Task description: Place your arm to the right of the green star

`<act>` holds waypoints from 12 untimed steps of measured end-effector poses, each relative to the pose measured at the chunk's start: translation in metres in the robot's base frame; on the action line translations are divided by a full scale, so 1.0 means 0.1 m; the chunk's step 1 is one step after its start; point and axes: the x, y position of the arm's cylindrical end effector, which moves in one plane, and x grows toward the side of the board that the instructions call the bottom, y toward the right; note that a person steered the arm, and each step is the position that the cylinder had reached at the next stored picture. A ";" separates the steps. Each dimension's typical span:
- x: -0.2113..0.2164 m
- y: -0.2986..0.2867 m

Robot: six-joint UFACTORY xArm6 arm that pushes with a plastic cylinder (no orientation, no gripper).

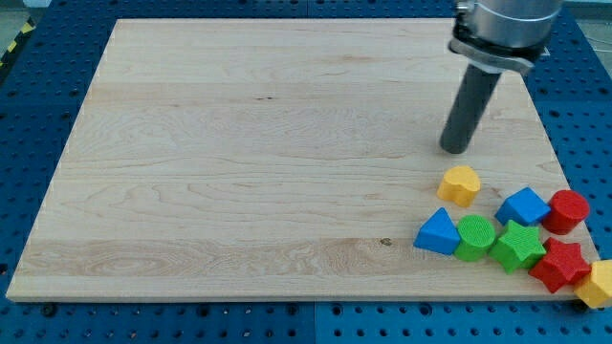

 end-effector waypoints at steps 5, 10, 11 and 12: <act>0.35 1.59; 1.28 1.32; 1.26 0.75; 1.52 0.36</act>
